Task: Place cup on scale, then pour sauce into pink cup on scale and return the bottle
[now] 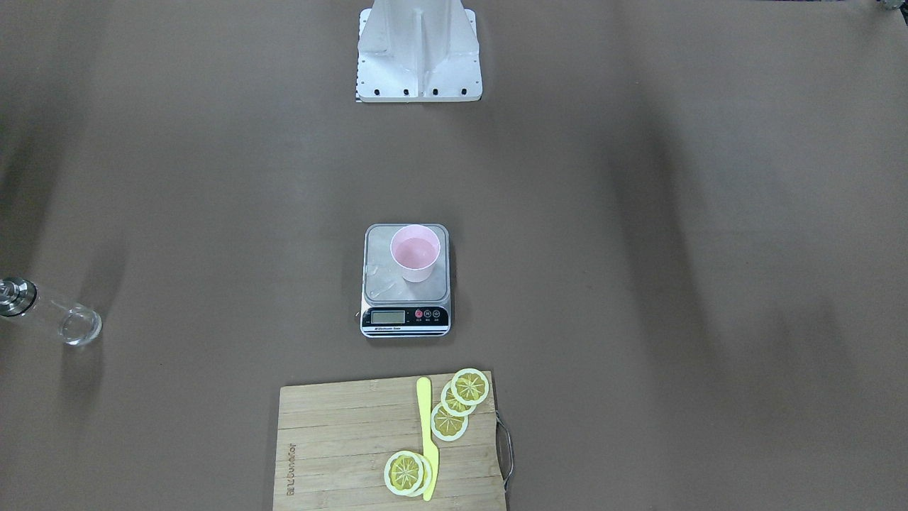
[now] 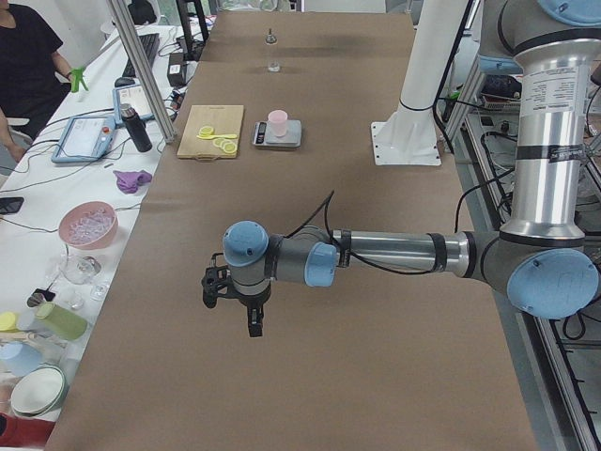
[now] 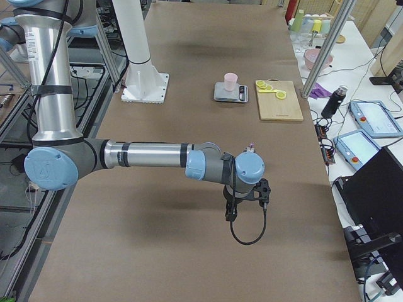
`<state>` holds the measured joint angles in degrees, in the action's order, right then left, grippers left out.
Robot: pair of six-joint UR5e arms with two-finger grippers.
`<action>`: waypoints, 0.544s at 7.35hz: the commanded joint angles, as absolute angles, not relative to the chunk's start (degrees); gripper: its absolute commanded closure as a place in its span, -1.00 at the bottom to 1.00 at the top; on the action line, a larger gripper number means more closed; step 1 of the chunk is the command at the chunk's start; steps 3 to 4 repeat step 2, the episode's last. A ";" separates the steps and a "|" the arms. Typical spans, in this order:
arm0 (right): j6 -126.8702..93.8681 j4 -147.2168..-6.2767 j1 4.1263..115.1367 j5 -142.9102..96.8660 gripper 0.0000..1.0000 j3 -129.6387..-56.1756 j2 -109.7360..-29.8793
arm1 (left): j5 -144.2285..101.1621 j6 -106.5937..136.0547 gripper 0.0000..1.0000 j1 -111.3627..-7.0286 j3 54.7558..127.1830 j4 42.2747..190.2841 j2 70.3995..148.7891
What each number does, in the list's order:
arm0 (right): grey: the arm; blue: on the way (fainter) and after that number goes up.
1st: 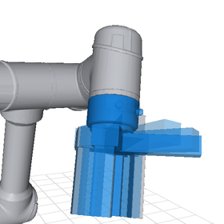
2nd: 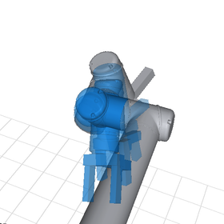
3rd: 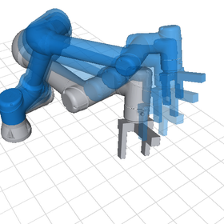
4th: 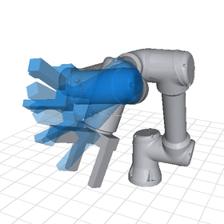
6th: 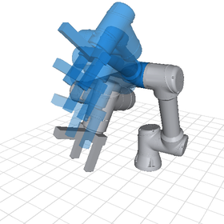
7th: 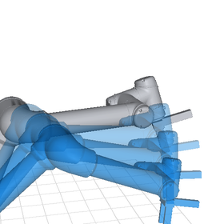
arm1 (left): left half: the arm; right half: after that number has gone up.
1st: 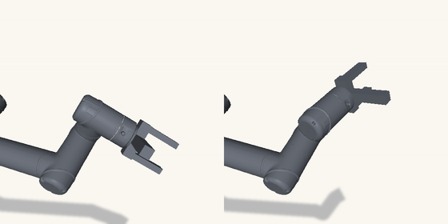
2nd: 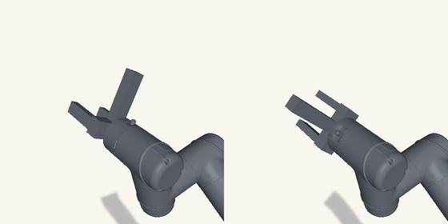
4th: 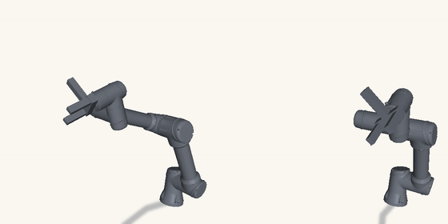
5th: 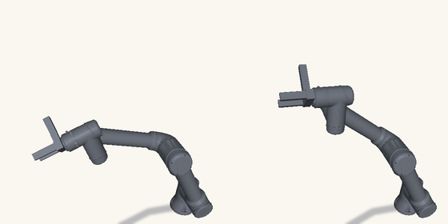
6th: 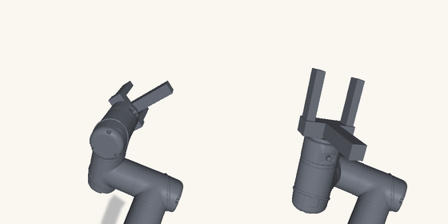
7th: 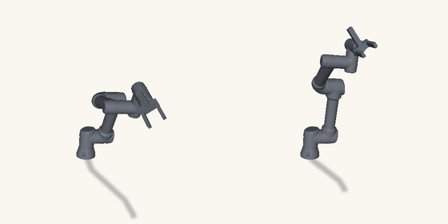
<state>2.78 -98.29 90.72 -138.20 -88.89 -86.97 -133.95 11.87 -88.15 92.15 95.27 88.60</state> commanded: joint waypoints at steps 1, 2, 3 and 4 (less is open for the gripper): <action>2.72 -98.26 90.97 -138.25 -1.00 -88.95 -86.92 | -133.95 11.87 -0.96 -88.15 92.11 95.27 88.68; 2.64 -98.26 91.23 -138.25 -1.00 -89.03 -86.92 | -133.95 11.87 -0.96 -88.07 92.02 95.27 88.77; 2.64 -98.26 91.23 -138.25 -1.00 -89.03 -86.92 | -133.95 11.87 -0.96 -88.07 92.02 95.27 88.77; 2.64 -98.26 91.23 -138.25 -1.00 -89.03 -86.92 | -133.95 11.87 -0.96 -88.07 92.02 95.27 88.77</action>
